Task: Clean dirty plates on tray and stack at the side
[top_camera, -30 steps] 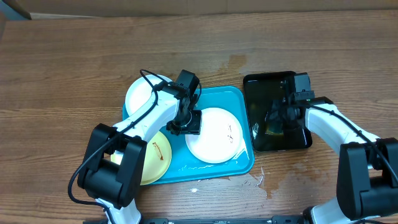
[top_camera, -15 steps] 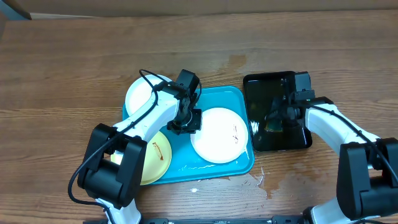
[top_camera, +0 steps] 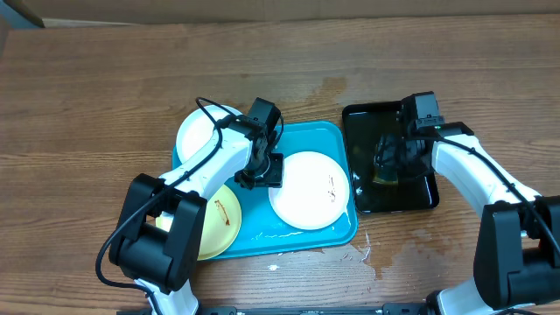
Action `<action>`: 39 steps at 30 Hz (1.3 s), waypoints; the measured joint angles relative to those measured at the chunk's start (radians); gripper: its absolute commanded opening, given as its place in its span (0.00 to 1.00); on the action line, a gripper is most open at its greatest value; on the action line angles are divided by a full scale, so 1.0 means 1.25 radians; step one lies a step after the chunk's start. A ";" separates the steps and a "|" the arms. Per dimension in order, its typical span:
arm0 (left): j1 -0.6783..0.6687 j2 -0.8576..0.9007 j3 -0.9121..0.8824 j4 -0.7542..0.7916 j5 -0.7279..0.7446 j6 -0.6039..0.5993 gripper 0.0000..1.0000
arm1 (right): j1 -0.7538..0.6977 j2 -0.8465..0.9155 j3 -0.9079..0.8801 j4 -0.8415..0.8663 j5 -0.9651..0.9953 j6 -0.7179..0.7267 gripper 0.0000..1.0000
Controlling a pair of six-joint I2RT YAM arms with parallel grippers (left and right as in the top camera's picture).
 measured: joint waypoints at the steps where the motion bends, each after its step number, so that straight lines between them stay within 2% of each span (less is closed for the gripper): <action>1: 0.000 0.000 0.000 0.000 0.000 0.000 0.45 | 0.000 0.000 0.000 -0.026 0.000 0.000 0.69; 4: -0.003 0.000 0.000 0.004 0.000 -0.002 0.40 | 0.000 0.000 0.000 -0.091 0.000 0.007 0.66; 10: -0.026 0.000 0.000 0.010 0.000 -0.006 0.39 | 0.000 0.000 0.000 -0.151 -0.003 0.033 0.65; 27: -0.031 0.013 -0.001 0.027 -0.018 -0.018 0.40 | 0.000 0.000 0.000 -0.074 -0.019 0.005 0.66; 30: -0.031 0.013 -0.001 0.027 -0.018 -0.018 0.43 | 0.000 0.000 0.000 -0.074 -0.020 -0.009 0.66; 39: -0.031 0.013 -0.001 0.030 -0.018 -0.019 0.43 | 0.023 0.000 -0.023 -0.071 -0.028 -0.034 0.56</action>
